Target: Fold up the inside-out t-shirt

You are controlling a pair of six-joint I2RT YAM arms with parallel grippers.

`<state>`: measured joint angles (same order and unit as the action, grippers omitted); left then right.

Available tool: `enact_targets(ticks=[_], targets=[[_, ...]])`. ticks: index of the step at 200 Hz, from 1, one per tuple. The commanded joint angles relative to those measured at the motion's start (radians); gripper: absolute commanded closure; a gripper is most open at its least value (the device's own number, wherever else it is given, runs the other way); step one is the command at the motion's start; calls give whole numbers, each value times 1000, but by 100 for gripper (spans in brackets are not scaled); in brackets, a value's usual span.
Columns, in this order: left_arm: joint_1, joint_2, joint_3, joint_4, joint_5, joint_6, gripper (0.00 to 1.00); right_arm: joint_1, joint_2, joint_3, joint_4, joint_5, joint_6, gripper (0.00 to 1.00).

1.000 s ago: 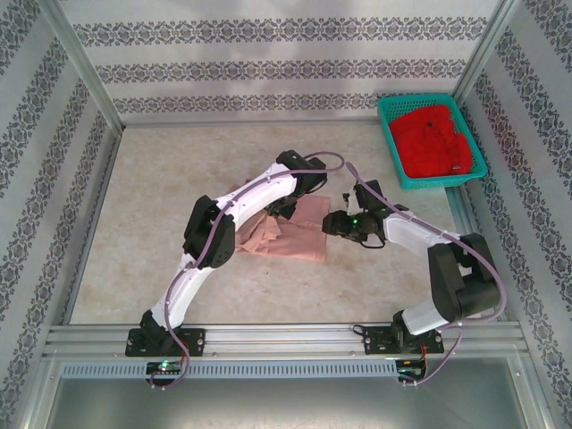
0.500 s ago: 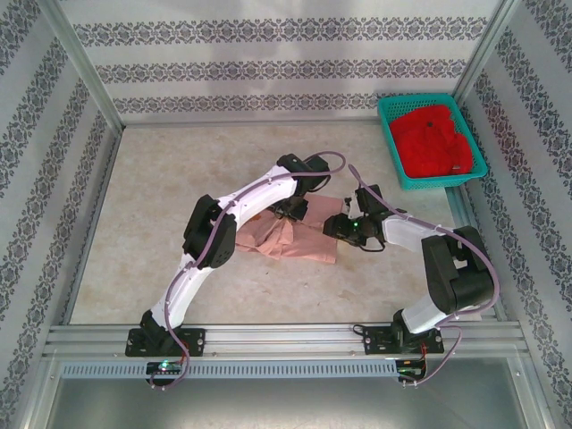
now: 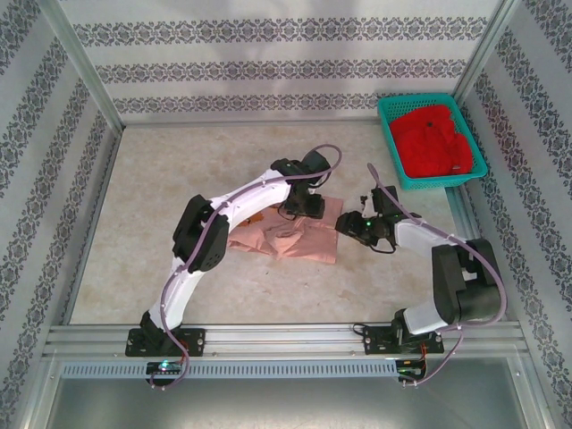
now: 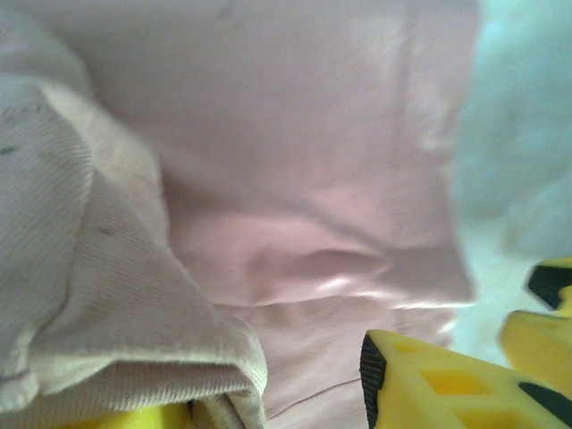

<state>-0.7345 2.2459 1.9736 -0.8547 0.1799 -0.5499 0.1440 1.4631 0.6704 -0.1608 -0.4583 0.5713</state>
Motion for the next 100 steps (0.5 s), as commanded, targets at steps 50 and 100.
enact_targets(ticks=[50,100], targets=[[-73,94,173,129,83,-56,39,-66,-100,-35,-37,59,-7,45],[-86,120,233,82,64,17,25,-82,-137,-47,-55,109,-9,45]])
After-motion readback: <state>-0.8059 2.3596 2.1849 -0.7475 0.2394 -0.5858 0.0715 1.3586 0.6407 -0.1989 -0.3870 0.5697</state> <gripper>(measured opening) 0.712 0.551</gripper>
